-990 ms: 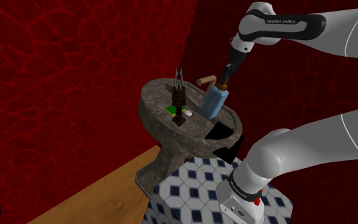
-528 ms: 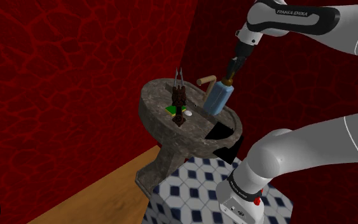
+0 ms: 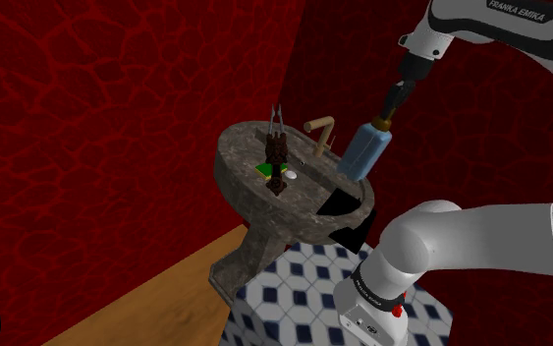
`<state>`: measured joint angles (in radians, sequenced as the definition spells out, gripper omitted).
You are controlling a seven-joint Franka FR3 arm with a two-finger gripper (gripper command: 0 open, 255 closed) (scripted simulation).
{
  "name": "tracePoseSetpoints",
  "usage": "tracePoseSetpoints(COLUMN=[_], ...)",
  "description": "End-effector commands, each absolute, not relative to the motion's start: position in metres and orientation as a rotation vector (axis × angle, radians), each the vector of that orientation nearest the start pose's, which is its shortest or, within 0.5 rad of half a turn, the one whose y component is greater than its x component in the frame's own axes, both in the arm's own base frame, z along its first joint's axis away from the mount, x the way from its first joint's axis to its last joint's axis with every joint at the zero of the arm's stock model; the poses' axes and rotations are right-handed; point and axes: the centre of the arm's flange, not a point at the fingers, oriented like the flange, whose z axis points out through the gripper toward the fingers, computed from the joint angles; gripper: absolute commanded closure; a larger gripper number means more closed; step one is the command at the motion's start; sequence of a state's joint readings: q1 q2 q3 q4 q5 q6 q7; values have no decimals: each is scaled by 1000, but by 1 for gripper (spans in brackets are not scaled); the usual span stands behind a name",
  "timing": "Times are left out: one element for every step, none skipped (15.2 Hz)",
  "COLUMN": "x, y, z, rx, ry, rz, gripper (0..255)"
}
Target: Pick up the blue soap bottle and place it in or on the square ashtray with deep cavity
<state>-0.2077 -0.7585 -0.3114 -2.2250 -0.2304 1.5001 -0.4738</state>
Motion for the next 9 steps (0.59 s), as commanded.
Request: tracePoseSetpoints(x=[225, 214, 203, 193, 183, 182, 183, 182, 182], y=[-207, -206, -205, -204, -203, -203, -203, -203, -203], z=[638, 646, 653, 660, 667, 662, 656, 651, 646], rx=[-3160, -3160, -3160, -3160, -3160, -3160, -3160, -3160, -3160], ry=[-30, -30, -30, -30, -30, -30, -30, -30, -30], rz=[3, 3, 3, 3, 3, 3, 3, 3, 3], gripper=[255, 255, 255, 255, 255, 255, 255, 255, 255])
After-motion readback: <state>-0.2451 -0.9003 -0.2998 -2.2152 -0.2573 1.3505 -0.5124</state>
